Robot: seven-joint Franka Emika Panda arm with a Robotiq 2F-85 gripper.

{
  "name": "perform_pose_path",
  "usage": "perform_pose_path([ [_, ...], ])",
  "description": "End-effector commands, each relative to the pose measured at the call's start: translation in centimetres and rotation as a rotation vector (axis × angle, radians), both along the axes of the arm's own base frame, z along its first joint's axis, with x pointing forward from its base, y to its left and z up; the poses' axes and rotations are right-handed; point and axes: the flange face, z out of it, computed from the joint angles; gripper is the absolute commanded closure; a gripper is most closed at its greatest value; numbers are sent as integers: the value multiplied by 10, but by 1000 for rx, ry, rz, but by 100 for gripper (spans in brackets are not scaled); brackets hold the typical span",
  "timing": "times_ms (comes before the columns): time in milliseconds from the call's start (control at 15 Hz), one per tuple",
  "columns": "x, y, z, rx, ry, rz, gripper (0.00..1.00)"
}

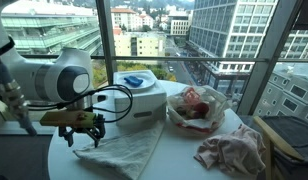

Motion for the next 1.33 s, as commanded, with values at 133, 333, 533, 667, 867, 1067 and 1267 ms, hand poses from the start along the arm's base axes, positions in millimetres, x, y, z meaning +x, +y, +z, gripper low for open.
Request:
perform_pose_path([
  [133,-26,20,-26,40,11,10,0],
  [333,-30,26,-37,35,1,32,0],
  [533,-26,30,-40,29,-47,47,0],
  [667,-22,30,-40,16,-82,50,0],
  [867,-18,29,-45,-3,-95,50,0],
  [1067,-16,29,-54,-25,-91,58,0],
  [1267,-13,30,-61,-41,-90,59,7],
])
